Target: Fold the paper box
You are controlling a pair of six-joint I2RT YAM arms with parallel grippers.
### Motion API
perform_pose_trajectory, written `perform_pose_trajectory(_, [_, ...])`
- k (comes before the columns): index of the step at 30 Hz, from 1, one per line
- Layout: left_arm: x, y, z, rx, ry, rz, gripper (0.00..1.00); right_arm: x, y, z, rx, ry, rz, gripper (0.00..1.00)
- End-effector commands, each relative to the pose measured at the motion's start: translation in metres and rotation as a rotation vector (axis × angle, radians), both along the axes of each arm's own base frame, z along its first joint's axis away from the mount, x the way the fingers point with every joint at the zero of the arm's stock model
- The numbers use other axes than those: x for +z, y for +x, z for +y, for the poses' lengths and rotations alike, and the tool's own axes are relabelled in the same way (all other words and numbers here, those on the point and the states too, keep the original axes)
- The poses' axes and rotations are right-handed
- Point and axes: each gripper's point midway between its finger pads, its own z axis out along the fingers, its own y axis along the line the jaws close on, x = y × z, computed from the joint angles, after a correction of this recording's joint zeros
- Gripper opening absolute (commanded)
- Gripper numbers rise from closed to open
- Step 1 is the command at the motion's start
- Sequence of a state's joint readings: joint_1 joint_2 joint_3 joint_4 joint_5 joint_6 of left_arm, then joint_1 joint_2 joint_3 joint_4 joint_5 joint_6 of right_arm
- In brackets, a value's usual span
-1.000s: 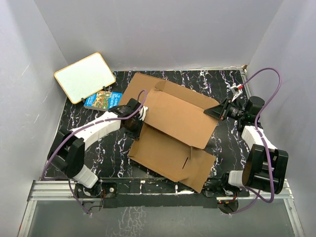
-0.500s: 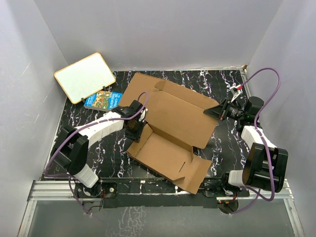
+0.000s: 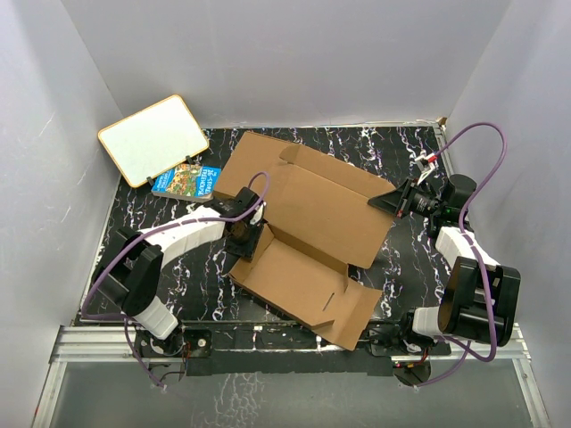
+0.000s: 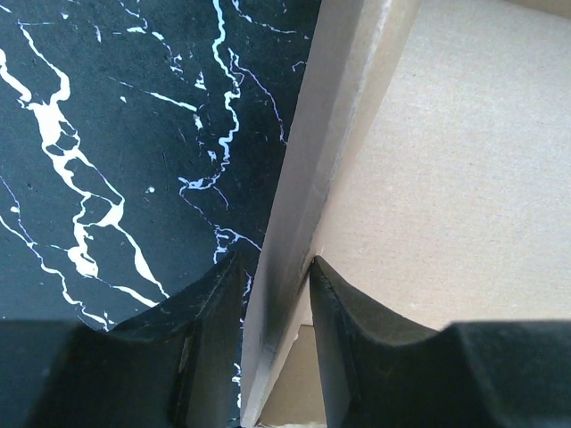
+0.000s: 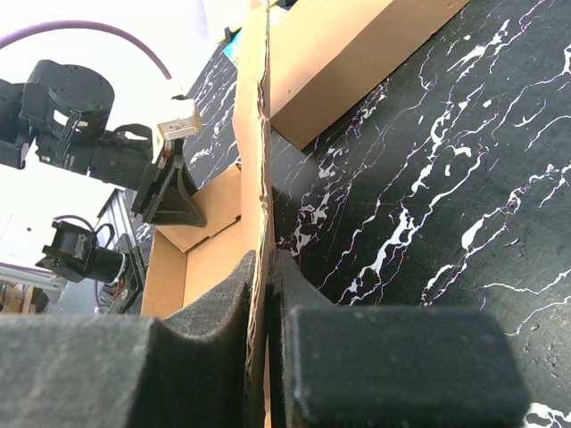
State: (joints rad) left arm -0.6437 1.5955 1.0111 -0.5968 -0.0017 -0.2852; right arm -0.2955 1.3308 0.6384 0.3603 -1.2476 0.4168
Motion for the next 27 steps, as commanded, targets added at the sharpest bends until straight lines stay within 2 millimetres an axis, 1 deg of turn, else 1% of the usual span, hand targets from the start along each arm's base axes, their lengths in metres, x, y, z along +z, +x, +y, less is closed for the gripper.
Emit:
perform_pose_trajectory(1, [-0.007, 0.004, 0.005, 0.005, 0.029, -0.03, 0.34, 0.004, 0.004, 0.0, 0.012, -0.036, -0.08, 0.08])
perform_pose_trajectory(5, [-0.016, 0.003, 0.008, 0.008, 0.044, -0.031, 0.32, 0.004, 0.004, 0.001, 0.016, -0.037, -0.081, 0.08])
perform_pose_trajectory(6, [-0.017, 0.003, 0.01, 0.008, 0.051, -0.032, 0.29, 0.004, 0.004, 0.001, 0.016, -0.037, -0.082, 0.08])
perform_pose_trajectory(9, [-0.017, 0.004, 0.019, 0.015, 0.096, -0.041, 0.04, 0.003, 0.004, 0.001, 0.017, -0.037, -0.081, 0.08])
perform_pose_trajectory(10, [-0.018, 0.004, 0.024, 0.018, 0.122, -0.044, 0.0, 0.003, 0.004, 0.001, 0.018, -0.038, -0.081, 0.08])
perform_pose_trajectory(13, [-0.018, 0.004, 0.036, 0.021, 0.204, -0.058, 0.0, 0.003, 0.004, 0.001, 0.019, -0.038, -0.08, 0.08])
perform_pose_trajectory(14, [-0.017, 0.004, 0.038, 0.02, 0.217, -0.065, 0.0, 0.003, 0.004, 0.001, 0.02, -0.039, -0.081, 0.08])
perform_pose_trajectory(16, [-0.016, 0.005, 0.036, 0.017, 0.211, -0.076, 0.0, 0.003, 0.004, 0.001, 0.02, -0.039, -0.081, 0.08])
perform_pose_trajectory(19, [-0.014, 0.009, 0.026, 0.015, 0.159, -0.088, 0.0, 0.002, 0.004, 0.001, 0.019, -0.04, -0.081, 0.08])
perform_pose_trajectory(20, [-0.013, 0.01, 0.022, 0.016, 0.141, -0.09, 0.04, 0.003, 0.004, 0.001, 0.019, -0.04, -0.081, 0.08])
perform_pose_trajectory(22, [-0.009, 0.014, 0.015, 0.02, 0.108, -0.105, 0.16, 0.002, 0.004, 0.001, 0.021, -0.04, -0.08, 0.08])
perform_pose_trajectory(24, [-0.005, 0.02, 0.009, 0.026, 0.088, -0.121, 0.24, 0.002, 0.004, 0.001, 0.022, -0.04, -0.08, 0.08])
perform_pose_trajectory(27, [0.001, 0.028, 0.002, 0.033, 0.063, -0.148, 0.3, 0.002, 0.004, 0.001, 0.024, -0.038, -0.078, 0.08])
